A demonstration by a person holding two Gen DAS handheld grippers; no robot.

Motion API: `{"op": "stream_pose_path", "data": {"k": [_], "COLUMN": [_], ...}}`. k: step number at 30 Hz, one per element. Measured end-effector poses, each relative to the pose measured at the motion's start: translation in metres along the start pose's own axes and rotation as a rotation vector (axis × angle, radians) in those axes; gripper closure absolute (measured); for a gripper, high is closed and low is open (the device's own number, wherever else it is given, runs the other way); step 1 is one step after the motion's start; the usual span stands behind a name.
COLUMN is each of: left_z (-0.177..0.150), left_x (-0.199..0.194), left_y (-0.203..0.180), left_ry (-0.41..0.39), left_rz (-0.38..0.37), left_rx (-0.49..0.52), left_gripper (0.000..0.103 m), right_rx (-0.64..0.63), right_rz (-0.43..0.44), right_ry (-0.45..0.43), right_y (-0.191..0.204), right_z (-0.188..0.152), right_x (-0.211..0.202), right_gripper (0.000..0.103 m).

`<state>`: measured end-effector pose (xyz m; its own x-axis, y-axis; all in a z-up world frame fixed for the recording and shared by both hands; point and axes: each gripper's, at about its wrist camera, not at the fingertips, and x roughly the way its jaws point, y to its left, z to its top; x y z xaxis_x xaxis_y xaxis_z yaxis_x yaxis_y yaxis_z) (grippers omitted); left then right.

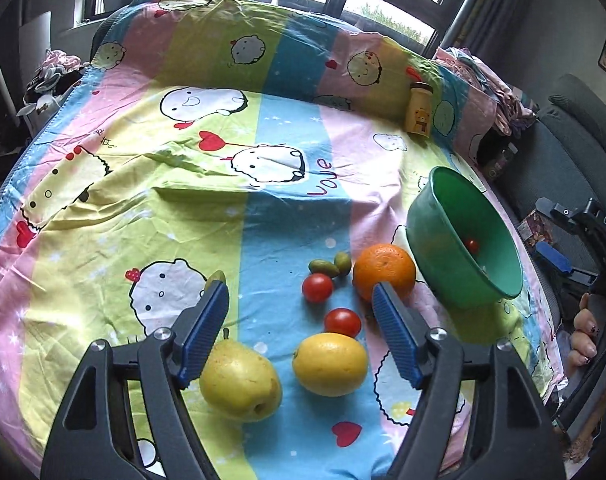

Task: Organize fruits
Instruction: 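Move the left tool back toward the yellow pear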

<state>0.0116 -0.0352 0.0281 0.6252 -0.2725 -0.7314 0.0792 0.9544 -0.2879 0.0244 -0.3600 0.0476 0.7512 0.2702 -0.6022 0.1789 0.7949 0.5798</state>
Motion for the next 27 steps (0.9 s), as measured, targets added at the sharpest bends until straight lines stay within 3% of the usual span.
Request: {"op": "stream_pose_path", "data": {"k": [5, 14, 21, 27], "left_z": [-0.002, -0.004, 0.000, -0.001], "left_x": [0.000, 0.012, 0.015, 0.018], "left_y": [0.009, 0.031, 0.063, 0.072], "left_ry": [0.021, 0.077, 0.090, 0.109], "left_rz": [-0.010, -0.019, -0.015, -0.028], "left_rx": [-0.007, -0.063, -0.174, -0.217], "left_gripper": [0.029, 0.029, 0.030, 0.030], "right_rx": [-0.087, -0.189, -0.269, -0.277], "right_rz": [0.030, 0.163, 0.163, 0.134], "right_ry": [0.051, 0.251, 0.343, 0.372], "right_y": [0.029, 0.091, 0.117, 0.120], "right_z": [-0.013, -0.058, -0.082, -0.089], "right_x": [0.003, 0.041, 0.066, 0.077], "right_gripper": [0.031, 0.031, 0.031, 0.031]}}
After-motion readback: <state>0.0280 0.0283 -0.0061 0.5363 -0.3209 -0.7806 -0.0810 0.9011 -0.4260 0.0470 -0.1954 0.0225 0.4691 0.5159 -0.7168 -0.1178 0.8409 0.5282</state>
